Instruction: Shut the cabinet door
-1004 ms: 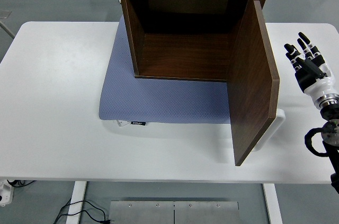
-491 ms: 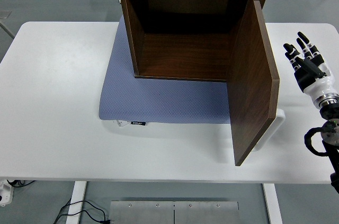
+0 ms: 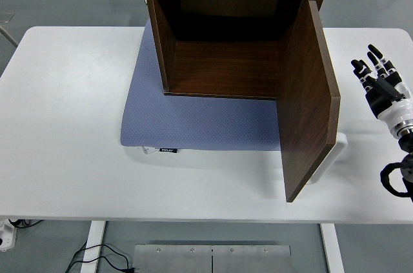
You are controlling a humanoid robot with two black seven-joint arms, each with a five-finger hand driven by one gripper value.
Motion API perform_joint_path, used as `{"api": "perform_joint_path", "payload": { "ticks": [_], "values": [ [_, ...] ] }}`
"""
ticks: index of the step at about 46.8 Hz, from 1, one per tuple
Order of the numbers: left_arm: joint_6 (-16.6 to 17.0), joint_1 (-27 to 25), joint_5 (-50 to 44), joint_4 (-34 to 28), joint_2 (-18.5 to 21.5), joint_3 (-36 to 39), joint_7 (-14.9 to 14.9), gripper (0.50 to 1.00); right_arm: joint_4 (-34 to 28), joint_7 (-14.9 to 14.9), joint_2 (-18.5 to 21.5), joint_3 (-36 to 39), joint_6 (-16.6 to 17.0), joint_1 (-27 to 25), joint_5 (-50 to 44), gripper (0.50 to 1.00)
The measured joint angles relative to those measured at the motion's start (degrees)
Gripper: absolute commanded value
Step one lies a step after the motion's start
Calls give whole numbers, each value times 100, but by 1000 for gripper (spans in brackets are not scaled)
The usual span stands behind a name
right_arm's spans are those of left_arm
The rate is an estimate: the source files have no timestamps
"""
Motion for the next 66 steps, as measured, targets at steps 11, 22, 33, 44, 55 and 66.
{"api": "perform_joint_path", "payload": {
  "ticks": [11,22,33,44,55,66],
  "values": [
    [0,0,0,0,0,0,1,1000,304,0,-330,14,74,-212,0,1000],
    [0,-1,2,0,0,0,-1,1000,849,0,-545,20,76,-594,0,1000],
    [0,0,3,0,0,0,1,1000,1206,7,-821,25,193,-1015,-9,1000],
    [0,1,2,0,0,0,0,1000,1477,10,-970,40,360,-1416,-15,1000],
    [0,0,1,0,0,0,0,1000,1872,91,-1067,72,366,-1840,-18,1000],
    [0,0,1,0,0,0,0,1000,2018,236,-1194,72,533,-2230,-35,1000]
  ]
}}
